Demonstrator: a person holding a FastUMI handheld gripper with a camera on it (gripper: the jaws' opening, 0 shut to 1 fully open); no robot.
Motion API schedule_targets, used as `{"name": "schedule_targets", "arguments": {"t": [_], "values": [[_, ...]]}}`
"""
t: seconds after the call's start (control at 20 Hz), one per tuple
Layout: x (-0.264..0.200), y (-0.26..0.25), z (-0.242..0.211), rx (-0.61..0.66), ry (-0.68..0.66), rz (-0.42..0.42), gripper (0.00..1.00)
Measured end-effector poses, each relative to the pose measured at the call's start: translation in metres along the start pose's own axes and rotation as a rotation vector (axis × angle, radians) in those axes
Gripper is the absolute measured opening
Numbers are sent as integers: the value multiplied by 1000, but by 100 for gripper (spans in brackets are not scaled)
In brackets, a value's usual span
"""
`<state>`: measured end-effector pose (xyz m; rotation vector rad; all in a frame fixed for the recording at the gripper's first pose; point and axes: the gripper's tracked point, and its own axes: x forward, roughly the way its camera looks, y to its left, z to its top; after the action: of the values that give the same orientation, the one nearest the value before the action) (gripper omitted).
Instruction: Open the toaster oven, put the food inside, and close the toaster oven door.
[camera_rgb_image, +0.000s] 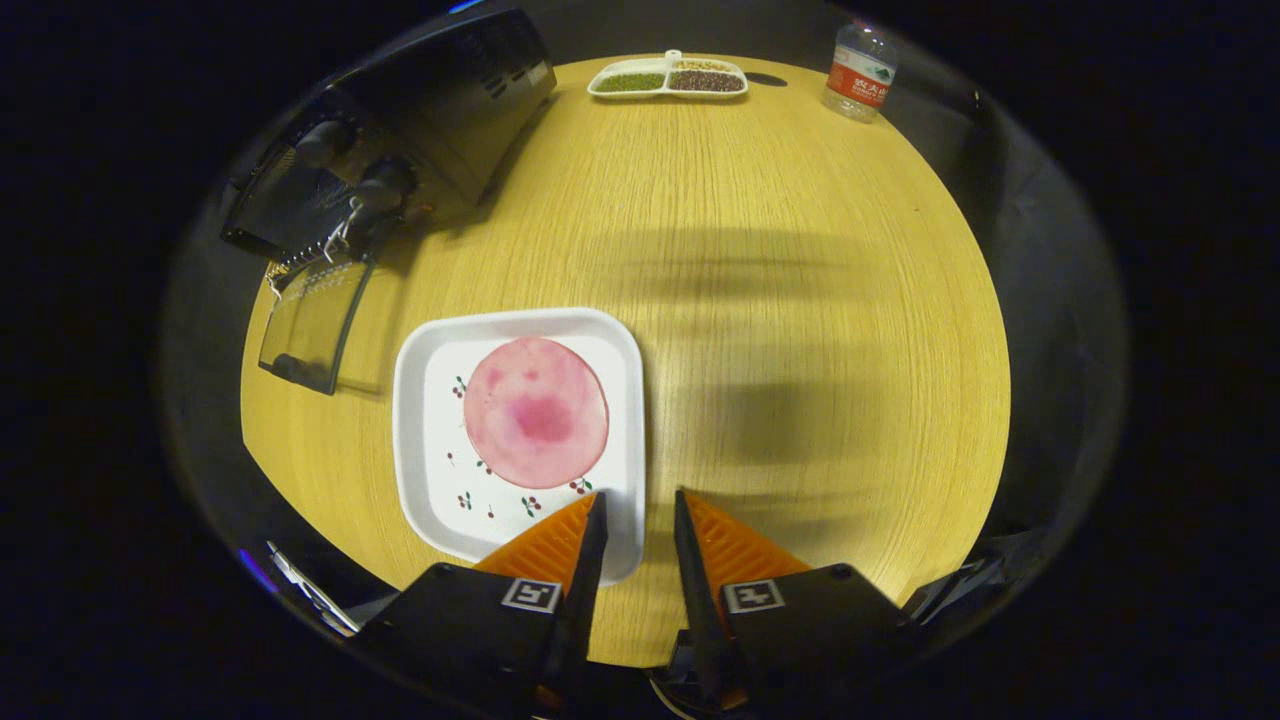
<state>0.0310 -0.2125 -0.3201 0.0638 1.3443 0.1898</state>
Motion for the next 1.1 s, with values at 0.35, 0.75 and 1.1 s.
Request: {"name": "schedule_targets", "arguments": {"t": [0.35, 0.75, 1.1], "values": [[1, 6, -2, 49, 31, 77, 7], [0, 10, -11, 171, -2, 223, 2], [-30, 18, -19, 320, -106, 285, 2]]}}
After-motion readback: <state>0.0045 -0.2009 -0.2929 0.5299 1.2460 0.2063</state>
